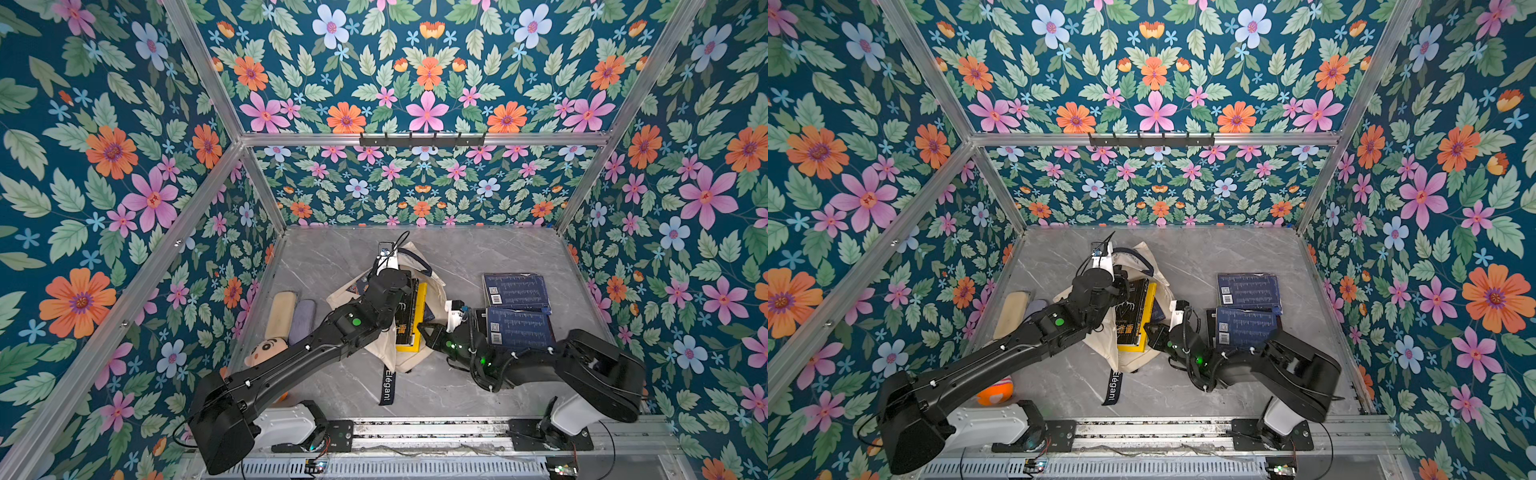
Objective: Take out the books from the canvas bag
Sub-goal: Pick up the book from the canvas bag.
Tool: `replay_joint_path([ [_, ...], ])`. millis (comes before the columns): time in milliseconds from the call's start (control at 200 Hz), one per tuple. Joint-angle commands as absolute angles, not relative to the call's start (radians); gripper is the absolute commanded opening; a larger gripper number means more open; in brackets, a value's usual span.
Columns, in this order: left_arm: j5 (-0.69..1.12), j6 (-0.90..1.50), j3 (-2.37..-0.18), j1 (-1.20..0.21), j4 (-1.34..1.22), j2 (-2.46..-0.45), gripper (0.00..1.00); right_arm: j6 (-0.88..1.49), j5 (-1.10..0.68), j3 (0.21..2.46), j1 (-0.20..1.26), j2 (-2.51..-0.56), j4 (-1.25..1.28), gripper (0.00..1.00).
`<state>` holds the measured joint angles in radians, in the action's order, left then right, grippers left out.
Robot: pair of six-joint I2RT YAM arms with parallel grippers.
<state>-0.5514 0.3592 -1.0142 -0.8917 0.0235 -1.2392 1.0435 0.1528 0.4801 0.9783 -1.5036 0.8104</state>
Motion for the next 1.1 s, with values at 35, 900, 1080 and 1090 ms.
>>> replay_joint_path([
  [35, -0.575, 0.364, -1.028, -0.893, 0.000, -1.238, 0.00, 0.942, 0.264, 0.512, 1.028, -1.351, 0.523, 0.00],
  [900, -0.530, 0.372, -1.016, -0.893, -0.020, -1.246, 0.00, 1.022, 0.064, 0.464, 0.923, -1.568, 0.837, 0.57],
  [1080, -0.512, 0.383, -1.026, -0.893, -0.011, -1.262, 0.00, 1.042, 0.092, 0.513, 0.920, -1.625, 0.821, 0.52],
  [1090, -0.511, 0.383, -1.025, -0.893, -0.011, -1.261, 0.00, 1.042, 0.094, 0.514, 0.920, -1.629, 0.826, 0.52],
])
